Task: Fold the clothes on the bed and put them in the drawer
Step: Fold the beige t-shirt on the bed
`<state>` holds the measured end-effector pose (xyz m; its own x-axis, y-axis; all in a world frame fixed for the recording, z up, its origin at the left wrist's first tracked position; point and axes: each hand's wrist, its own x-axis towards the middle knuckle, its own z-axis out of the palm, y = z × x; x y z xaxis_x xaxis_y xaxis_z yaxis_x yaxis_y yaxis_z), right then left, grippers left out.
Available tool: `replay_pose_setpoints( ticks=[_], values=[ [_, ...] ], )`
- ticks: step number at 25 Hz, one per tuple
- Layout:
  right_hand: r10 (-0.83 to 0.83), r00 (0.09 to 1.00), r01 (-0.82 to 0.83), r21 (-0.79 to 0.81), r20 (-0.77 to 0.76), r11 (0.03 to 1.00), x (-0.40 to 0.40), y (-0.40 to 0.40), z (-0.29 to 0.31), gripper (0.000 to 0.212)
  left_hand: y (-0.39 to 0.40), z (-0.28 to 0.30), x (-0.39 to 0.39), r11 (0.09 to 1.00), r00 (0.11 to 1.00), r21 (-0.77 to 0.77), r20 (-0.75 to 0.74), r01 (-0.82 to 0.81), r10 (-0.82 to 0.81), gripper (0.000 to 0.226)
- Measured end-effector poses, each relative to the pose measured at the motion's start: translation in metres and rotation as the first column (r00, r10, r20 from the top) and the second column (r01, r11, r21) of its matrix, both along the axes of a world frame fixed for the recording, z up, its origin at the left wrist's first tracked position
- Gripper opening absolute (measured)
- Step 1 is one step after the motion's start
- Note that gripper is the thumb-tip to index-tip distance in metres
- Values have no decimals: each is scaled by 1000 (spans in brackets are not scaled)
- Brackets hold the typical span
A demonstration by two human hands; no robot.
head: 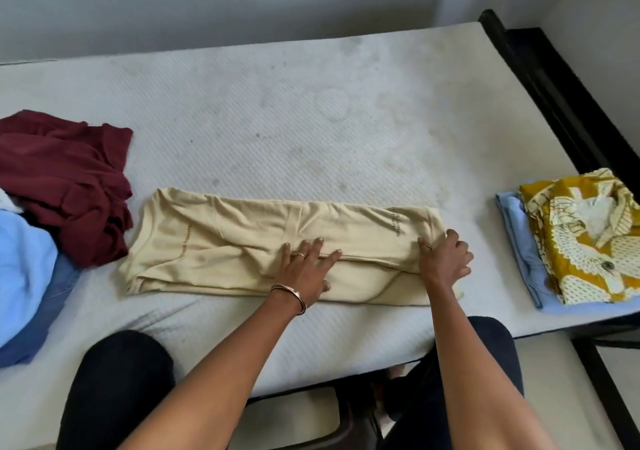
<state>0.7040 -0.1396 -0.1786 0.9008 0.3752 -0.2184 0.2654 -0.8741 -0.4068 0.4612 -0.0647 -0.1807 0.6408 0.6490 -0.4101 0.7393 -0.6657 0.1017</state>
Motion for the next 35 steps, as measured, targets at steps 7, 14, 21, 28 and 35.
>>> replay_pose_setpoints(
  ticks=[7, 14, 21, 28, 35],
  values=[
    [72, 995, -70, 30, -65, 997, 52, 43, -3, 18, -5, -6, 68, 993, 996, 111, 76, 47, -56, 56],
    [-54, 988, 62, 55, -142, 997, 57, 44, -2, 46, -4, -17, 89, 917, 905, 289, 245, 274, -348, 58],
    [-83, 996, 85, 50, -32, 995, -9, -12, -1, 56, -28, -12, 92, 980, 986, 144, 76, 137, -149, 79],
    [-250, 950, 299, 315, -187, 901, -1, -32, 15, 23, -15, 4, 96, 996, 997, -39, -13, 78, -79, 95],
    [-82, 975, 65, -85, -208, 994, 0, -24, 4, 79, -20, 8, 96, 971, 971, -65, -47, 231, -234, 71]
  ],
)
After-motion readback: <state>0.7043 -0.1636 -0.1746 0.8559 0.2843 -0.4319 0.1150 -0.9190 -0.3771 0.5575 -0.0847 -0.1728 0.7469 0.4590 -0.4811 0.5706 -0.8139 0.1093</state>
